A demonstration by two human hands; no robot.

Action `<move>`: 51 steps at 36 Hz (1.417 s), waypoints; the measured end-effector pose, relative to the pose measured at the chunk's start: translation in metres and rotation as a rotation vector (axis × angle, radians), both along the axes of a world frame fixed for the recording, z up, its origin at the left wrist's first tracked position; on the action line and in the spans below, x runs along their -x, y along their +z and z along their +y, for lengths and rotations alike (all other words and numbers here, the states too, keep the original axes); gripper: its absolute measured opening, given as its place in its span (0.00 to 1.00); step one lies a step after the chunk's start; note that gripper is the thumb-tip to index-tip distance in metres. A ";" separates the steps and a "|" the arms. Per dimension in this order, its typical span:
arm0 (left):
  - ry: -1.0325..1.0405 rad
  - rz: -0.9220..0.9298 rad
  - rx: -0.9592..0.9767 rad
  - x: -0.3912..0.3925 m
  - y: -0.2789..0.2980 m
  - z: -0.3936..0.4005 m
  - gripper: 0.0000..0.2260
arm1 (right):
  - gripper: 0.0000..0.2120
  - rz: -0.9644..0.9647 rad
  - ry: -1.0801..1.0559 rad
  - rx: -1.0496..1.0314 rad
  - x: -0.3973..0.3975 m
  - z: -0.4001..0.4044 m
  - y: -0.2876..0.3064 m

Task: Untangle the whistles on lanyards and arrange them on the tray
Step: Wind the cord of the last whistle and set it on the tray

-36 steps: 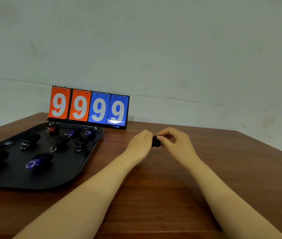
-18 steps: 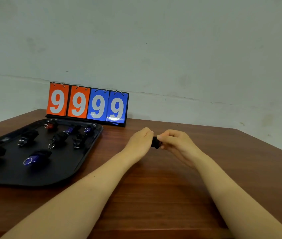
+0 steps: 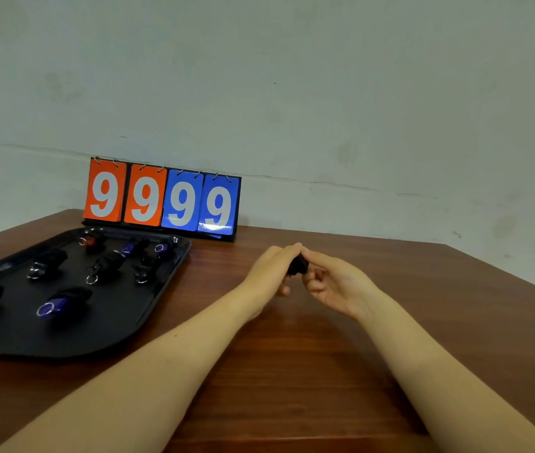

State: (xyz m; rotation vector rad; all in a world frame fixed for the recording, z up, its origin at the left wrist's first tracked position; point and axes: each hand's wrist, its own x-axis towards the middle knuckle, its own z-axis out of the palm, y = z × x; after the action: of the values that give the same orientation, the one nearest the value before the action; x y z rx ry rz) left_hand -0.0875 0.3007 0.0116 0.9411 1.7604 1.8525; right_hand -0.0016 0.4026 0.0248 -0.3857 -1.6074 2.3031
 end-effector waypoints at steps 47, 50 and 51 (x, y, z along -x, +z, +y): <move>-0.102 -0.252 -0.290 -0.006 0.002 -0.003 0.13 | 0.11 0.055 -0.178 -0.078 0.011 -0.021 -0.005; -0.092 -0.281 -0.285 -0.007 0.001 0.000 0.16 | 0.12 0.052 -0.260 -0.192 0.014 -0.021 -0.005; -0.090 -0.292 -0.292 -0.006 0.000 0.001 0.18 | 0.12 0.040 -0.302 -0.273 0.013 -0.020 -0.005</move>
State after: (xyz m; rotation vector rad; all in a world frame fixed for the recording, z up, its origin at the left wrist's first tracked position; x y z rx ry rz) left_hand -0.0818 0.3019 0.0118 0.7863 1.2812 2.1009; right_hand -0.0150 0.3827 0.0199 -0.4752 -1.6841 1.8317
